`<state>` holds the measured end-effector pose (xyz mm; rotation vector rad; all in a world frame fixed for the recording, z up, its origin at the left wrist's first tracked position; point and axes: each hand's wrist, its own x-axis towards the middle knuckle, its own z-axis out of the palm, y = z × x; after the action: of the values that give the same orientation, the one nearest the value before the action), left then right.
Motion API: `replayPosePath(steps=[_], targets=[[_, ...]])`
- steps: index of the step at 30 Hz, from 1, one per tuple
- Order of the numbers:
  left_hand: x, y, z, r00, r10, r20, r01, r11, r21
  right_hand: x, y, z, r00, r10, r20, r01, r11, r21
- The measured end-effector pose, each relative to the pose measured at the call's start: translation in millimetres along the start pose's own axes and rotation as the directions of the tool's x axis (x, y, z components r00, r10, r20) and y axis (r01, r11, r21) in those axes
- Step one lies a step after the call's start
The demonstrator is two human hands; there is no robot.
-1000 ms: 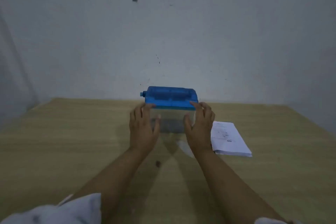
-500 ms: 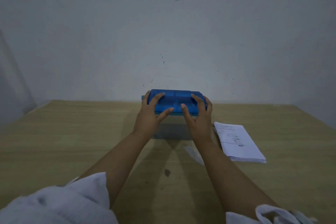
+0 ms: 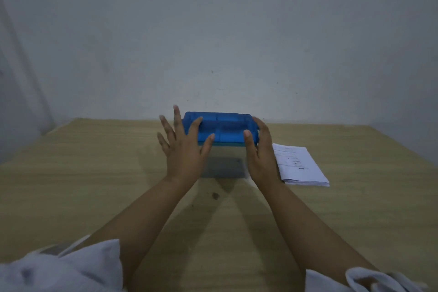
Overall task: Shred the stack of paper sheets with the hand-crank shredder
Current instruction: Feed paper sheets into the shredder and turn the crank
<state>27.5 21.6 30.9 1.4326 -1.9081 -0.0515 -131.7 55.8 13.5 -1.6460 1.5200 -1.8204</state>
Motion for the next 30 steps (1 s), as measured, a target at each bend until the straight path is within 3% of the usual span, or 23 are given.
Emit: replayPosePath(steps=[2,4,7,10,12,15,18,21,24,30], targets=[[-10,10,5,0.980,0.146,-0.139,-0.151,0.988,-0.027,1,7,-18,0.997,0.036,-0.074,-0.035,0.999,0.013],[-20,25,14,0.928,0.303,-0.218,-0.342,0.924,-0.171,6,20,-42,0.984,0.060,-0.167,-0.073,0.994,-0.075],[-33,50,26,0.886,0.436,-0.156,-0.459,0.781,-0.423,13,43,-77,0.977,0.067,-0.203,-0.128,0.943,-0.306],[-44,81,49,0.863,0.504,-0.006,-0.414,0.702,-0.579,21,66,-106,0.961,0.152,-0.231,-0.250,0.834,-0.492],[-49,101,69,0.848,0.514,0.132,-0.341,0.719,-0.606,27,78,-118,0.926,0.263,-0.269,-0.375,0.704,-0.603],[-48,123,104,0.835,0.485,0.259,-0.283,0.783,-0.555,27,91,-126,0.873,0.387,-0.298,-0.473,0.515,-0.715],[-38,127,131,0.851,0.386,0.355,-0.206,0.869,-0.450,20,101,-128,0.855,0.411,-0.316,-0.490,0.439,-0.753],[-33,123,145,0.795,0.374,0.477,-0.224,0.912,-0.343,21,105,-130,0.837,0.421,-0.348,-0.514,0.389,-0.764],[-34,122,150,0.721,0.397,0.568,-0.315,0.918,-0.242,23,107,-132,0.824,0.466,-0.323,-0.525,0.410,-0.746],[-34,124,150,0.718,0.389,0.577,-0.341,0.919,-0.196,25,108,-140,0.844,0.361,-0.396,-0.535,0.601,-0.594]])
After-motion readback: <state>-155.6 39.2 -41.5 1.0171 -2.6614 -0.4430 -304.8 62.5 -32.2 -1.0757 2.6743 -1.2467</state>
